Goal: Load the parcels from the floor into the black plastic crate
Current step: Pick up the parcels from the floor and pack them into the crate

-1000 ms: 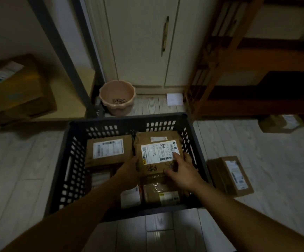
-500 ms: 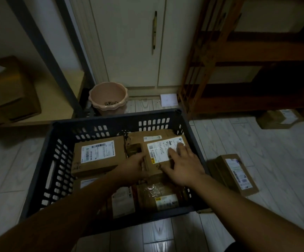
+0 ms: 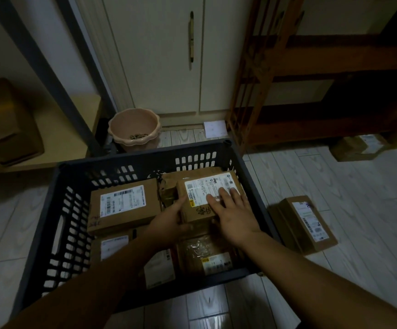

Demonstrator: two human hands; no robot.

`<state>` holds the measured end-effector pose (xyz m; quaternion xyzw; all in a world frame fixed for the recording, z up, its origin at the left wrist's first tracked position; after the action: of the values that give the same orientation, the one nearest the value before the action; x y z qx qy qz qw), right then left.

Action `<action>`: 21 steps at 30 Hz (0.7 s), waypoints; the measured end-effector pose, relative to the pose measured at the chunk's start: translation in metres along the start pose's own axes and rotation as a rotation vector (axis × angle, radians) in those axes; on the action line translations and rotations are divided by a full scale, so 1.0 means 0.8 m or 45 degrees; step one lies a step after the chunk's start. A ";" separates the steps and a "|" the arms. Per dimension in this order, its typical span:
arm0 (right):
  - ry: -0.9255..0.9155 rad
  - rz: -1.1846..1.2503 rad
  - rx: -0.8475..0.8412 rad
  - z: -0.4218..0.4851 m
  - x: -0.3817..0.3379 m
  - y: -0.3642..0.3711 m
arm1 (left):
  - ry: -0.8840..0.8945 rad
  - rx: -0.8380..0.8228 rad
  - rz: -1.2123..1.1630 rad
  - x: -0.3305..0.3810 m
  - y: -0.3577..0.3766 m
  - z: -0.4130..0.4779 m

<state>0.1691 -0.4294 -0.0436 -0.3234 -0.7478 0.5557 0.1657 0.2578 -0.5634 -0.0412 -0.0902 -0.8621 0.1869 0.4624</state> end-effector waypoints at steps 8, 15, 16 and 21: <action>0.007 0.000 -0.042 0.014 0.015 -0.006 | 0.046 0.049 0.304 0.009 -0.008 0.017; -0.027 -0.034 -0.017 0.020 0.019 0.010 | 0.074 0.077 0.933 0.007 -0.010 0.026; -0.025 -0.033 -0.025 0.019 0.019 0.011 | 0.076 0.076 0.932 0.006 -0.009 0.026; 0.004 0.016 -0.185 0.015 0.014 -0.013 | 0.027 -0.022 0.967 0.024 -0.024 0.019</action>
<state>0.1505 -0.4323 -0.0392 -0.3403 -0.7838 0.5004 0.1394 0.2347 -0.5784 -0.0261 -0.4090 -0.7641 0.3368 0.3681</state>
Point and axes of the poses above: each hand's wrist, its own z-axis towards the middle knuckle, its own y-axis out of the palm, x = y × z, the point moved 5 cm from there along z, towards the middle knuckle, and after that the axes turned 2 degrees about -y, right-handed, at the moved point
